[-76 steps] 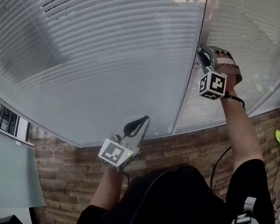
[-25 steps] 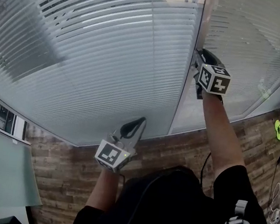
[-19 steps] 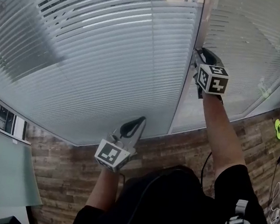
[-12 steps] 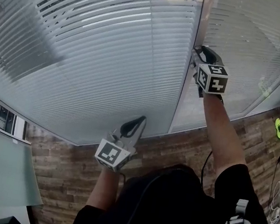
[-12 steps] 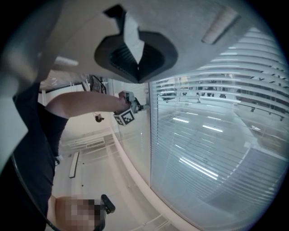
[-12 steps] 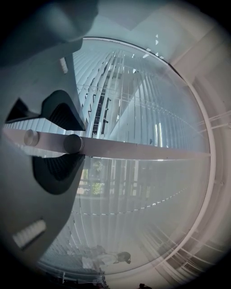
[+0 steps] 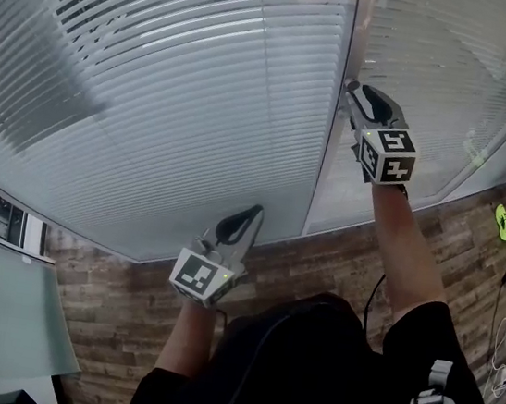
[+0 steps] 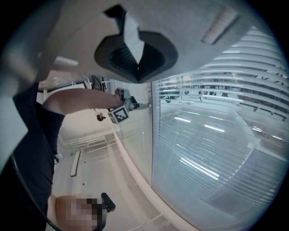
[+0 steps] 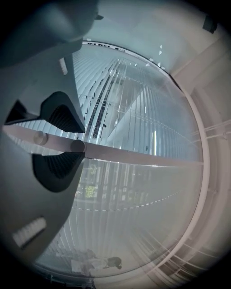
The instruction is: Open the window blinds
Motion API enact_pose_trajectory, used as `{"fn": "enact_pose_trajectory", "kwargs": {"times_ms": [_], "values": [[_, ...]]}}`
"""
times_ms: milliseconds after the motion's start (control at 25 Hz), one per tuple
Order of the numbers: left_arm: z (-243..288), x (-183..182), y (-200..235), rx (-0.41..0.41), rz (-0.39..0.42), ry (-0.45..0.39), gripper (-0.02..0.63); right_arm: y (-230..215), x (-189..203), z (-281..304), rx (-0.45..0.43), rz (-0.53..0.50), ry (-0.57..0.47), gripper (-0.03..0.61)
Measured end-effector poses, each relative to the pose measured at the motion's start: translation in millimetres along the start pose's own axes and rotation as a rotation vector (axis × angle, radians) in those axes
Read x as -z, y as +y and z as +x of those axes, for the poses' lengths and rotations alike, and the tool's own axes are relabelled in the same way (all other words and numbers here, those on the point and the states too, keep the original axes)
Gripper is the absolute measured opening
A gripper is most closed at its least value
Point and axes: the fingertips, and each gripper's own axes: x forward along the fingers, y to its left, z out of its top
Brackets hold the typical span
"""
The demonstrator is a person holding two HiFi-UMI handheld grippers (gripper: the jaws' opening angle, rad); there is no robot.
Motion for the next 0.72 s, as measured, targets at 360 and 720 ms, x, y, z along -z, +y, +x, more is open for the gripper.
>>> {"fn": "enact_pose_trajectory", "kwargs": {"times_ms": [360,720], "values": [[20.9,-10.7,-26.2,0.078,-0.024,0.009,0.005,27.8,6.2,-66.5,-0.118,-0.053,-0.066,0.015],[25.0,-16.4,-39.6,0.095,-0.026,-0.003,0.005,62.8,28.0,-122.1,-0.257,-0.016,-0.094,0.006]]}}
